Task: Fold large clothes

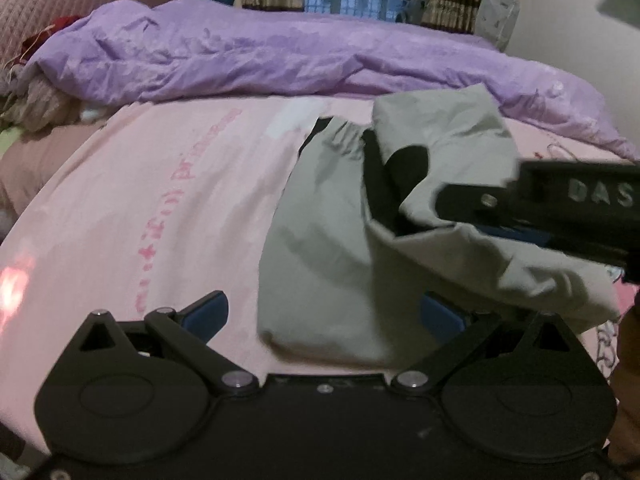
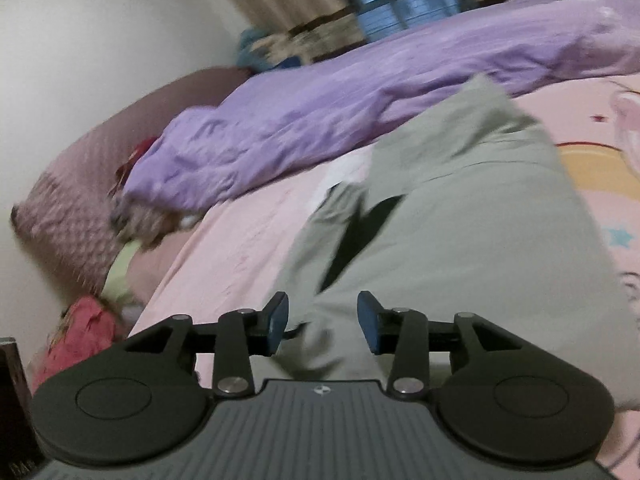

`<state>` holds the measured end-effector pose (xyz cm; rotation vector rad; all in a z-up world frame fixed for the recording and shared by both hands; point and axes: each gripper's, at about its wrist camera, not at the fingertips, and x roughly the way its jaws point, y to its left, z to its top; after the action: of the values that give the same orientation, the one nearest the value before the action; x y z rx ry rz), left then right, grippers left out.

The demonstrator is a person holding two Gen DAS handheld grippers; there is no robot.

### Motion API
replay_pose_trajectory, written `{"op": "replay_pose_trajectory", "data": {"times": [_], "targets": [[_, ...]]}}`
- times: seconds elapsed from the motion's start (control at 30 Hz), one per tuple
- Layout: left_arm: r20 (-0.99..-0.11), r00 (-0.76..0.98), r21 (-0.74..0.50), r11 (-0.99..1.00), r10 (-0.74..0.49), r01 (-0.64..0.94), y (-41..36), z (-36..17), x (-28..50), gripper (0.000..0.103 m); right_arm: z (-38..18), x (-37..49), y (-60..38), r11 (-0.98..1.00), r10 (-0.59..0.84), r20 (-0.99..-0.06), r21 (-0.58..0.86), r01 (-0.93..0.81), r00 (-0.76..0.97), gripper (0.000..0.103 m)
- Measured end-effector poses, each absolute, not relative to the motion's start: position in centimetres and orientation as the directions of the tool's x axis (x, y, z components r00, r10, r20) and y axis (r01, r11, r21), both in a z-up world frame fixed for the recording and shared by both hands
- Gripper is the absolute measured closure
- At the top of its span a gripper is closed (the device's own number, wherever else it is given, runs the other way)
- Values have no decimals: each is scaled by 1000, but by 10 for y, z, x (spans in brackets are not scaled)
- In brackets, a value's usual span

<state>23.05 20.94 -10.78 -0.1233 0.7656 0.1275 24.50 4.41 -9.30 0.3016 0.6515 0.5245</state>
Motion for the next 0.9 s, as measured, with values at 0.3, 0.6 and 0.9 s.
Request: {"op": "replay_pose_trajectory", "data": {"times": [0.3, 0.6, 0.9], "targets": [[-731, 678, -66, 982, 74, -177, 219, -128, 232, 0, -107, 255, 68, 835, 546, -538, 414, -363, 642, 67], [-750, 659, -77, 982, 56, -171, 222, -141, 234, 0, -130, 264, 63, 850, 521, -594, 428, -308, 612, 98], [-665, 747, -111, 988, 8, -110, 204, -96, 223, 0, -87, 251, 12, 859, 486, -486, 420, -294, 726, 84]]}}
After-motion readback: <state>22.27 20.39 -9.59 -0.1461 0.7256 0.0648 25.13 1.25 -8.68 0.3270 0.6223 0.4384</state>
